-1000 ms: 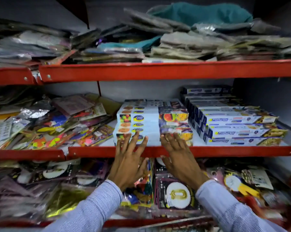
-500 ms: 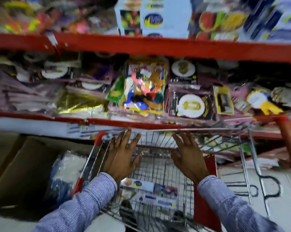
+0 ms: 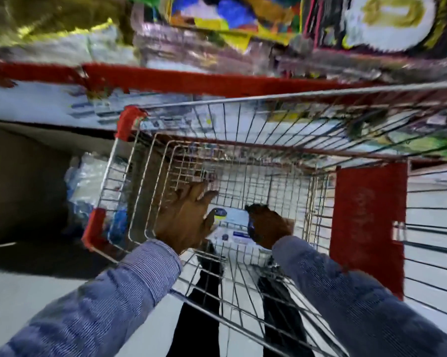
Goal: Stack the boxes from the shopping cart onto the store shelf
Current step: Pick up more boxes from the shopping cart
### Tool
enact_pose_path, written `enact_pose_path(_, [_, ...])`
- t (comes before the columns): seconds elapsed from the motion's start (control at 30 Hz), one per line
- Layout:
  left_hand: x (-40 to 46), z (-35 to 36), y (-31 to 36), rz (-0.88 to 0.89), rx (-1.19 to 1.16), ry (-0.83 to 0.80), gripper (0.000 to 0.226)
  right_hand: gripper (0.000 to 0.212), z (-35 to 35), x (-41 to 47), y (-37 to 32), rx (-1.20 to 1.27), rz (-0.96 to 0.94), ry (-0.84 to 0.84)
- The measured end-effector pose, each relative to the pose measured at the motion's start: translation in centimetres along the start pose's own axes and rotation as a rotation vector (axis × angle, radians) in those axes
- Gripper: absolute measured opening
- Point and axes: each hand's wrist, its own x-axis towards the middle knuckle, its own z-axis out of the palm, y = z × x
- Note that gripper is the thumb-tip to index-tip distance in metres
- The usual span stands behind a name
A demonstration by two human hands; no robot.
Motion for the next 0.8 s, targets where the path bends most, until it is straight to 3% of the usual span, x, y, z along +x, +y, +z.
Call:
enact_pose_path(0.13, [0.7, 1.3, -0.7, 0.164, 0.014, -0.001, 0.042, 0.068, 2.1, 2.6, -0.5, -0.074, -0.013, -0.049])
enact_pose_path(0.23, [0.9, 1.8, -0.6, 0.36, 0.039, -0.003, 0.023, 0.058, 2.0, 3.7, -0.6, -0.145, -0.019, -0.047])
enact_pose_path(0.37, [1.5, 3.9, 0.4, 0.653, 0.116, -0.157, 0.014, 0.055, 0.1, 3.9, 0.0, -0.117, -0.018, 0.029])
enact_pose_path(0.5, [3.0, 7.1, 1.8, 0.544, 0.298, -0.457, 0.029, 0.057, -2.7, 3.0, 1.1, -0.12, -0.04, 0.13])
enact_pose_path(0.63, [4.2, 9.8, 2.1, 0.447, 0.351, -0.521, 0.041, 0.062, -4.9, 1.9, 1.3, -0.145, -0.094, 0.237])
enact_pose_path(0.8, [5.1, 10.3, 2.8, 0.336, 0.223, -0.516, 0.028, 0.062, -7.8, 0.6, 0.5, -0.146, -0.172, 0.303])
